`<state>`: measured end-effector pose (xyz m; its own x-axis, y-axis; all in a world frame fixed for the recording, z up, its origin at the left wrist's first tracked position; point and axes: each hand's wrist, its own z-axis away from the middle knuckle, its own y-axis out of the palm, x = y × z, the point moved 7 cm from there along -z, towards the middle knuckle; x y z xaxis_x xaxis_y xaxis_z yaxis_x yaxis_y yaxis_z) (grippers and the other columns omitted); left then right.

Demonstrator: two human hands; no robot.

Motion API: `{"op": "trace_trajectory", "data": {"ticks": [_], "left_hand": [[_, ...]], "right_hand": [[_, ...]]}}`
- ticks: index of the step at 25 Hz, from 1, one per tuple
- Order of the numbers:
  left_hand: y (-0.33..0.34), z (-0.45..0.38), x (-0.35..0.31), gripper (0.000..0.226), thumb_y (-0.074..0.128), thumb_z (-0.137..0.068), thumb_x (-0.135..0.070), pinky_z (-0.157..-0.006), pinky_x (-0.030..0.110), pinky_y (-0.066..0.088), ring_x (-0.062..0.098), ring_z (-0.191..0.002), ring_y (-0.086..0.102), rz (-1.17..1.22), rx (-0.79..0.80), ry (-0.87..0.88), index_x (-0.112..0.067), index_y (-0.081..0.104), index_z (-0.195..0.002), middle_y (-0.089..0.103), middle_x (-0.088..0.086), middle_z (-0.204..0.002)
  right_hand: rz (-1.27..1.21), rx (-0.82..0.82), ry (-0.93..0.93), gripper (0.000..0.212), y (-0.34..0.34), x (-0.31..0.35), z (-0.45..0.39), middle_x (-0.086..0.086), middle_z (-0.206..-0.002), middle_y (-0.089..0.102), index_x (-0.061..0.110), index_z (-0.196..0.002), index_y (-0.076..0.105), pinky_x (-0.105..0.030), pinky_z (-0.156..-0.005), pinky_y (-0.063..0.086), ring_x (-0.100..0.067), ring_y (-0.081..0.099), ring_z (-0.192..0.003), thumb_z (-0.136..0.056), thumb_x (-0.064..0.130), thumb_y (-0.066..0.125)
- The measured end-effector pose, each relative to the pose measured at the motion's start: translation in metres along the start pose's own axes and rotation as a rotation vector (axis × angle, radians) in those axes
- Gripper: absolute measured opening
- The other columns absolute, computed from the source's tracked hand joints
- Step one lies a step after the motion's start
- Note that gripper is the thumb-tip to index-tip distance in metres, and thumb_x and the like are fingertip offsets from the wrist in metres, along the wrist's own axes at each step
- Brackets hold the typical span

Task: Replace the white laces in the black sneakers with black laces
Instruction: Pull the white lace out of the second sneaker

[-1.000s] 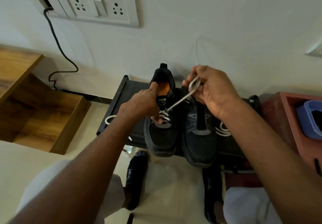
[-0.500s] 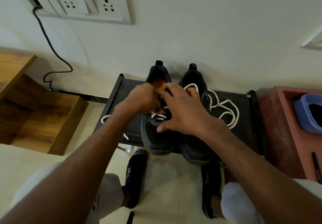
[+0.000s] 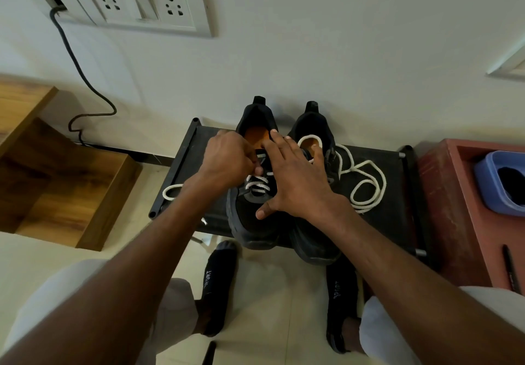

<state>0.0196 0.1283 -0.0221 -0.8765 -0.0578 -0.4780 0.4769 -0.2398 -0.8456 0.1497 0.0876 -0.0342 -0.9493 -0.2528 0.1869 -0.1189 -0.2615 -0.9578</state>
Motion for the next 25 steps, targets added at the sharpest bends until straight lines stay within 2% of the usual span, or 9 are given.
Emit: {"op": "trace_trajectory", "data": {"ticks": [3, 6, 10, 13, 15, 17, 19, 23, 25], "left_hand": [[-0.020, 0.021, 0.006, 0.009, 0.084, -0.085, -0.024, -0.066, 0.019, 0.041, 0.003, -0.077, 0.056, 0.141, -0.064, 0.000, -0.022, 0.078, -0.078, 0.063, -0.006, -0.086], [-0.029, 0.032, 0.007, 0.012, 0.075, -0.094, -0.029, -0.061, 0.020, 0.043, 0.006, -0.072, 0.063, 0.297, -0.058, -0.028, -0.018, 0.076, -0.089, 0.072, 0.000, -0.079], [-0.011, 0.020, -0.014, 0.018, 0.073, -0.093, -0.043, -0.059, 0.020, 0.042, 0.004, -0.072, 0.063, 0.014, 0.106, 0.087, -0.026, 0.075, -0.097, 0.067, -0.009, -0.077], [0.007, 0.001, -0.008, 0.021, 0.079, -0.088, -0.037, -0.053, 0.024, 0.039, 0.015, -0.072, 0.064, -0.159, 0.123, 0.060, -0.019, 0.077, -0.098, 0.069, -0.001, -0.082], [0.009, -0.006, -0.005, 0.015, 0.080, -0.086, -0.029, -0.051, 0.025, 0.038, 0.018, -0.072, 0.064, -0.161, 0.125, 0.026, -0.018, 0.079, -0.096, 0.070, 0.002, -0.084], [0.005, -0.006, -0.007, 0.005, 0.079, -0.086, -0.023, -0.052, 0.024, 0.037, 0.014, -0.068, 0.060, -0.109, 0.114, 0.002, -0.019, 0.077, -0.085, 0.067, 0.000, -0.077], [-0.003, 0.001, -0.006, 0.013, 0.080, -0.087, -0.022, -0.057, 0.024, 0.038, 0.010, -0.070, 0.060, -0.004, 0.084, -0.033, -0.022, 0.073, -0.076, 0.065, -0.004, -0.074], [-0.027, 0.030, 0.016, 0.016, 0.067, -0.099, -0.016, -0.071, 0.029, 0.045, 0.019, -0.089, 0.061, 0.498, 0.111, -0.242, -0.011, 0.071, -0.084, 0.070, 0.010, -0.093], [-0.029, 0.048, 0.014, 0.018, 0.061, -0.103, -0.019, -0.076, 0.031, 0.044, 0.019, -0.091, 0.060, 0.438, 0.137, -0.230, -0.013, 0.071, -0.089, 0.069, 0.010, -0.097]], "right_hand": [[-0.002, -0.007, 0.011, 0.144, -0.002, -0.003, 0.003, 0.001, -0.175, -0.006, 0.026, -0.164, 0.005, -0.065, -0.123, 0.003, -0.023, 0.000, -0.162, -0.056, 0.072, 0.088], [-0.004, -0.007, 0.003, 0.144, -0.002, -0.001, 0.003, 0.001, -0.175, -0.006, 0.025, -0.164, 0.005, -0.064, -0.123, 0.001, -0.023, 0.000, -0.162, -0.057, 0.070, 0.089], [-0.014, -0.003, 0.000, 0.145, -0.001, 0.001, 0.000, 0.003, -0.175, -0.009, 0.026, -0.165, 0.003, -0.064, -0.123, 0.000, -0.022, -0.002, -0.162, -0.057, 0.071, 0.089], [-0.034, 0.007, 0.002, 0.147, -0.001, 0.000, 0.001, 0.005, -0.175, -0.010, 0.027, -0.165, 0.002, -0.064, -0.123, 0.000, -0.021, -0.002, -0.162, -0.055, 0.070, 0.090], [-0.034, 0.008, 0.001, 0.147, -0.002, 0.001, 0.001, 0.005, -0.175, -0.010, 0.027, -0.165, 0.002, -0.064, -0.123, 0.000, -0.021, -0.003, -0.162, -0.055, 0.070, 0.090], [-0.034, 0.013, 0.000, 0.148, -0.002, 0.001, 0.001, 0.005, -0.175, -0.010, 0.026, -0.165, 0.002, -0.065, -0.123, 0.001, -0.021, -0.003, -0.162, -0.055, 0.070, 0.090], [-0.037, 0.016, 0.001, 0.148, -0.002, 0.002, 0.002, 0.005, -0.175, -0.010, 0.026, -0.165, 0.002, -0.066, -0.123, 0.002, -0.022, -0.003, -0.162, -0.055, 0.070, 0.090], [-0.034, 0.006, -0.004, 0.146, -0.004, 0.001, 0.005, 0.004, -0.175, -0.008, 0.025, -0.165, 0.002, -0.066, -0.123, 0.001, -0.023, -0.002, -0.162, -0.057, 0.070, 0.090], [-0.018, -0.004, -0.004, 0.145, -0.004, 0.002, 0.005, 0.002, -0.175, -0.007, 0.024, -0.165, 0.003, -0.065, -0.123, 0.002, -0.024, -0.001, -0.162, -0.057, 0.070, 0.089]]}}
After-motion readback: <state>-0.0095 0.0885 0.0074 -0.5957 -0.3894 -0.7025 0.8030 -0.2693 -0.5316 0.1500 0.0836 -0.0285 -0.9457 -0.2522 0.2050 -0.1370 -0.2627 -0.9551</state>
